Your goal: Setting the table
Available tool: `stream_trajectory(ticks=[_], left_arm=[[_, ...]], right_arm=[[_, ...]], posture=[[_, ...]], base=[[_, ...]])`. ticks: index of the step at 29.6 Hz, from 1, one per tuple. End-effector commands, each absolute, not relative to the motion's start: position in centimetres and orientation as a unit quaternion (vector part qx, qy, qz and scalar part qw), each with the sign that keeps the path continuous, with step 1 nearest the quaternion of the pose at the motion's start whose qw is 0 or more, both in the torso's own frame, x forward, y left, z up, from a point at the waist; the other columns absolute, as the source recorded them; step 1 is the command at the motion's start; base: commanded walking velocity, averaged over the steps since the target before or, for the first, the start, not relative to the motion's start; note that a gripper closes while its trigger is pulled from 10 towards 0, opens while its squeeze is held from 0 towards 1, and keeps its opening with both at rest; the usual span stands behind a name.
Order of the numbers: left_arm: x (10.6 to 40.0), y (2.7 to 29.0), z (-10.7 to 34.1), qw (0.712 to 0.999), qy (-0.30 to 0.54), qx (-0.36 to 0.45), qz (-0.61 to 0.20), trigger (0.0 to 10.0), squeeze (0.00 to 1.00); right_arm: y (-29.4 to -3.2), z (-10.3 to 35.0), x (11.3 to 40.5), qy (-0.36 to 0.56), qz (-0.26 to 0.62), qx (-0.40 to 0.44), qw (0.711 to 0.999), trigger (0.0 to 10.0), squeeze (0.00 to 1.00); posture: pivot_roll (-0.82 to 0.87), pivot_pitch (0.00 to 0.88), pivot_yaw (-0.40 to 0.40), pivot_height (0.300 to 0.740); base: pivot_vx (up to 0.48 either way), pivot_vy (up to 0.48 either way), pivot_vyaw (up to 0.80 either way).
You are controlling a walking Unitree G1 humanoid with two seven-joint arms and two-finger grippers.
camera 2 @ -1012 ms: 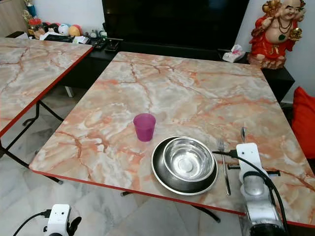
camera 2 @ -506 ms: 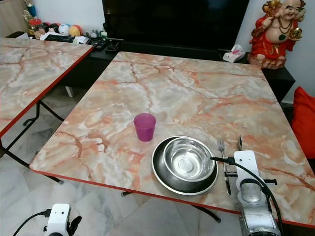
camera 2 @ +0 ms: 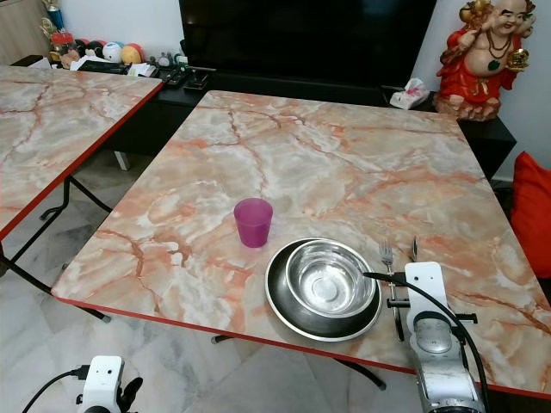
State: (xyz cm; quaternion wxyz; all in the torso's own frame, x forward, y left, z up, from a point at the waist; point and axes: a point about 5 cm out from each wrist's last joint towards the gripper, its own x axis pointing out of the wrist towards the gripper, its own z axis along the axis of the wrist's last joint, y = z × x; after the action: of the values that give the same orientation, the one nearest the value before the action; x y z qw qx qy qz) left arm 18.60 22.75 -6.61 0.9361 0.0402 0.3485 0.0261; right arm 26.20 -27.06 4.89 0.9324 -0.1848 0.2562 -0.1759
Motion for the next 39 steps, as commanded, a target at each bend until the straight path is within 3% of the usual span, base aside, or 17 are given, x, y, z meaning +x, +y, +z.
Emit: stream_trajectory(ticks=[1,39], left_arm=[[18.51,22.73,-6.65,0.936,0.349,0.036,0.026,10.0,0.0],[18.28,22.89,-6.77,0.934,0.355,0.037,0.026,10.0,0.0]], right_arm=[[-27.22,5.06,26.01,0.257,-0.179,-0.18,0.932,10.0,0.0],[-26.54,4.94,25.6,0.261,-0.18,-0.167,0.933,10.0,0.0]], posture=[[0.1,0.0,-0.044,0.74],[0.11,0.0,-0.041,0.74]], base=[[0.0,0.0,0.0],[0.0,0.0,0.0]])
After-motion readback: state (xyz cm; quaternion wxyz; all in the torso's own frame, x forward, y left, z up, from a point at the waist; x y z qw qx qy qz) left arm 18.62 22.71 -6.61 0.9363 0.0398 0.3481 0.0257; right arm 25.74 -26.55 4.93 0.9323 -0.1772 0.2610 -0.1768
